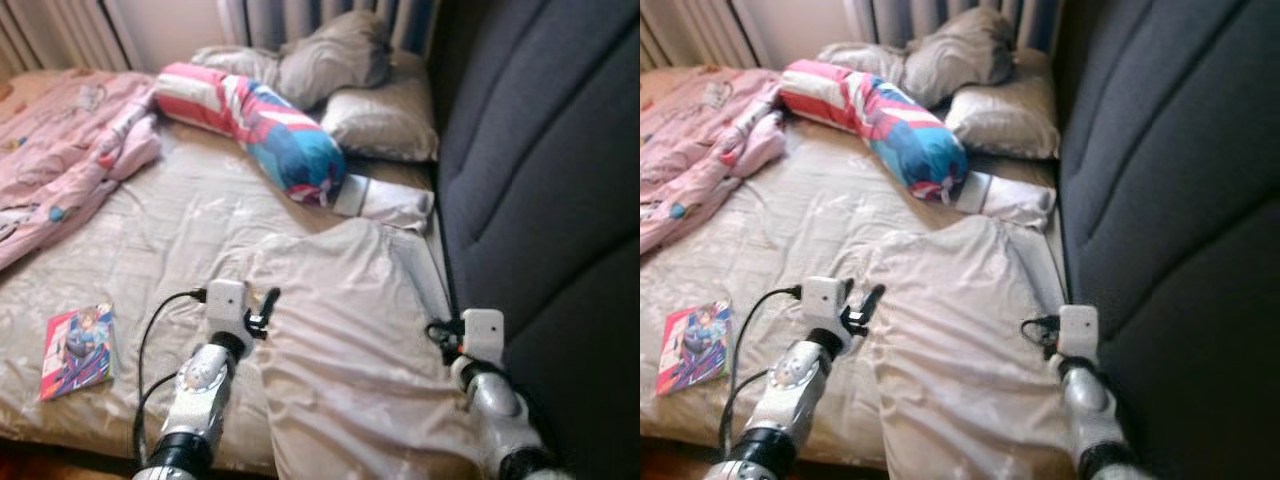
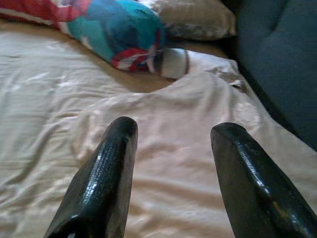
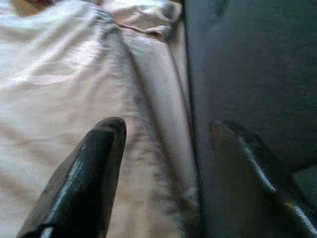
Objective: Clean up the room
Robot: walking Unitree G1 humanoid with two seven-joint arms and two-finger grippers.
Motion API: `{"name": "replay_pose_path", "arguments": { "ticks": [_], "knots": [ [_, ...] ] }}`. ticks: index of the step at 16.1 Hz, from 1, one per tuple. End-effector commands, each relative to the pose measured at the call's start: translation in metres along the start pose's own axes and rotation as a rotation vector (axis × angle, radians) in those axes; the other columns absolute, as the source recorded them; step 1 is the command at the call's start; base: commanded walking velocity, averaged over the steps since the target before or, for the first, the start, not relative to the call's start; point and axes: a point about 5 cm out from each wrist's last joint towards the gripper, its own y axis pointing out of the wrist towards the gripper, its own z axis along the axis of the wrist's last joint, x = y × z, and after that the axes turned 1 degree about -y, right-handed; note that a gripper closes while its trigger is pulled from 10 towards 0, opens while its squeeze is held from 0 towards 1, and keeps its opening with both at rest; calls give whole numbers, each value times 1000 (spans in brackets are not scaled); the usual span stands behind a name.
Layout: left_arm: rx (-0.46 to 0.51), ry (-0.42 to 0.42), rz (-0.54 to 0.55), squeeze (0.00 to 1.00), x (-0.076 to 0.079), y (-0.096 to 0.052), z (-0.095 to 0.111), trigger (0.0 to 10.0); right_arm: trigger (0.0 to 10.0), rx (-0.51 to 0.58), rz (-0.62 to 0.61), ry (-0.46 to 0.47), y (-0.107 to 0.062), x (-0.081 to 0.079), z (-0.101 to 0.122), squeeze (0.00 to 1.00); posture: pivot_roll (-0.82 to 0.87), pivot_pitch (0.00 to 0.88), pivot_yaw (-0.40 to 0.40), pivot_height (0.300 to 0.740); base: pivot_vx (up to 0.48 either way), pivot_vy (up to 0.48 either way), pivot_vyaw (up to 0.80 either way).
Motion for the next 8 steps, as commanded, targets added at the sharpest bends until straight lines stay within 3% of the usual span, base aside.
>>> {"name": "replay_pose_path", "arguments": {
  "ticks": [1,2,6,8],
  "knots": [
    [-34,-13,-2,0,-2,0,-4,10000,10000,-63,-38,19,1,2,-5,1000,29,187,-19,740,0,0,0],
    [-35,-15,-10,0,-1,2,-2,10000,10000,-151,-58,57,3,1,-9,1000,34,195,-16,740,0,0,0],
    [-22,-12,-27,0,-1,-1,1,10000,10000,-215,-42,21,4,0,-13,1000,59,242,-2,740,0,0,0],
    [-30,-12,-35,0,-1,-5,-1,10000,10000,-226,-49,66,5,2,-12,1000,63,268,6,740,0,0,0]
  ]
}}
